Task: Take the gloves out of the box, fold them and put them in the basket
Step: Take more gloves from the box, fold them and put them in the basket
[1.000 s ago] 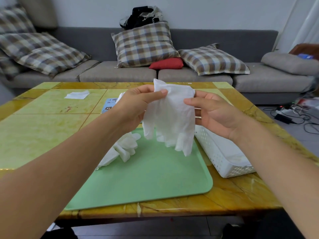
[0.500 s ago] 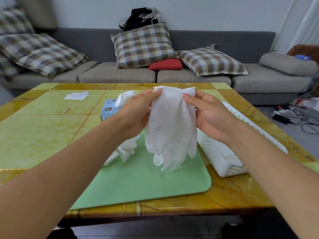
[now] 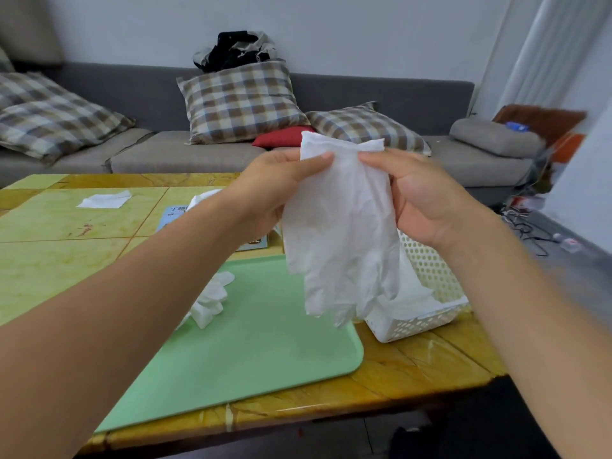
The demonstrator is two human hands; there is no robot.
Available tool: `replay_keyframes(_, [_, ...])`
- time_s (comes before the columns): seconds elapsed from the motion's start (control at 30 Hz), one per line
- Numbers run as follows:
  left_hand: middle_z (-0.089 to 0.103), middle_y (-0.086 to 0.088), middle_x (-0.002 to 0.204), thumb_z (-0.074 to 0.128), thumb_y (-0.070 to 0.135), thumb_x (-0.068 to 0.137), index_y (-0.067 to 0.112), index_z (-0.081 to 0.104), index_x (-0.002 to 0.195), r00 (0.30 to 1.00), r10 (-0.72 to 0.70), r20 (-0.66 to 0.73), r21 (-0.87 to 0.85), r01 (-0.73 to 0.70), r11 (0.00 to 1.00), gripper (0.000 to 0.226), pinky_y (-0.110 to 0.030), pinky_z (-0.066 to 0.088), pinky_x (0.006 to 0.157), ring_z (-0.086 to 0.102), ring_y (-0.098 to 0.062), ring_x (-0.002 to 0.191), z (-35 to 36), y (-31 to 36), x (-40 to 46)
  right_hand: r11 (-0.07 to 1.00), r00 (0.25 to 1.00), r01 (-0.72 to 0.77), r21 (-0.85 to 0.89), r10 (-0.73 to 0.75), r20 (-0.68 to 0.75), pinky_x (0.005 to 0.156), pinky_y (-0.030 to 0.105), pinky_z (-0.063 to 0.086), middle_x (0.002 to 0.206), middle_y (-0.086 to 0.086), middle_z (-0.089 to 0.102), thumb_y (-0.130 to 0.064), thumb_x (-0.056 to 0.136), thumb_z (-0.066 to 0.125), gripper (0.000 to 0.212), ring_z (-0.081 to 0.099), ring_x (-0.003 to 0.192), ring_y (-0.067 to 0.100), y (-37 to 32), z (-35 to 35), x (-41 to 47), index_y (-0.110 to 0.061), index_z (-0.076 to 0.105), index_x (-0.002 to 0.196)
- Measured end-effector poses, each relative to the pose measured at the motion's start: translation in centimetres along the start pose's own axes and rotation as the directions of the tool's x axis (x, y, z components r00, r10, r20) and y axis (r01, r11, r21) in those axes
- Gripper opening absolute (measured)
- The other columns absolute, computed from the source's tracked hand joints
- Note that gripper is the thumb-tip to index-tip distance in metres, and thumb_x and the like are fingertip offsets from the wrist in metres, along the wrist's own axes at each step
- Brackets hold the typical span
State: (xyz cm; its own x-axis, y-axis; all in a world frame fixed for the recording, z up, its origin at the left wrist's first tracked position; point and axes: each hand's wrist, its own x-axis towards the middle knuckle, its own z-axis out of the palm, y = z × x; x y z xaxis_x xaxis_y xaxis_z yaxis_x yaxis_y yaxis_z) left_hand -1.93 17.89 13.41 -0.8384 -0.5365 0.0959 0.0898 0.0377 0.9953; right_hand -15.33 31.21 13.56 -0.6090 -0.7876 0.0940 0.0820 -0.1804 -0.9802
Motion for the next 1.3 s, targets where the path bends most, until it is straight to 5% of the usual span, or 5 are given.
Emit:
replay_keyframes(0.4, [0.079,-0.004,0.096,0.074,0.024,0.091,0.009,0.074,0.111,0.998,-0.054,-0.043,-0.063,0.051,0.997,0.025,-0.029,0.063,0.070,0.076,-0.021,0.088,7.7,1.8,7.5,0.977,0.992,-0.080,-0.199,0.057,-0.116,0.075,0.032,0.063,0.110,0.012,0.075,-0.017,0.090,0.072,0.041,0.073,0.088,0.020,-6.3,-9.5,3.4,-0.003,0.067,0.129])
replay_keyframes(0.6, [0.077,-0.011,0.104,0.075,0.023,0.090,0.005,0.074,0.109,0.992,0.048,-0.119,-0.029,-0.052,0.998,0.025,-0.037,0.062,0.082,0.074,-0.029,0.098,6.5,0.1,12.8,0.979,0.999,-0.023,-0.203,0.014,-0.045,0.106,0.049,0.048,0.121,0.015,0.069,-0.018,0.094,0.069,0.045,0.066,0.104,0.025,-4.0,-11.2,9.7,-0.003,0.061,0.135])
replay_keyframes(0.83, [0.076,0.000,0.083,0.077,0.011,0.086,0.017,0.077,0.081,0.972,0.174,0.156,0.185,-0.202,0.962,0.008,-0.027,0.056,0.073,0.070,-0.010,0.076,5.2,-4.2,12.4,0.958,0.993,0.078,-0.275,-0.052,0.103,0.100,0.036,0.054,0.111,0.009,0.075,-0.012,0.077,0.072,0.039,0.070,0.103,0.020,1.4,-14.7,9.1,-0.007,0.070,0.116])
replay_keyframes(1.03, [0.075,0.015,0.079,0.081,0.003,0.078,0.016,0.081,0.089,0.821,-0.041,0.570,0.634,-0.408,0.657,0.017,-0.016,0.055,0.074,0.067,0.005,0.072,6.0,-9.8,8.3,0.724,0.938,0.154,-0.672,0.107,0.331,0.083,0.023,0.057,0.093,0.004,0.079,0.000,0.081,0.079,0.016,0.075,0.088,0.014,6.4,-17.5,3.3,-0.005,0.075,0.096])
replay_keyframes(1.3, [0.075,0.016,0.100,0.071,0.021,0.086,0.028,0.077,0.110,0.655,-0.344,0.673,0.723,-0.484,0.492,0.026,-0.027,0.056,0.090,0.067,0.002,0.091,9.2,-9.6,5.7,0.222,0.807,0.355,-0.908,0.418,0.418,0.092,0.030,0.053,0.101,-0.024,0.074,-0.028,0.085,0.071,0.020,0.067,0.096,-0.006,6.3,-16.2,0.5,-0.029,0.078,0.104])
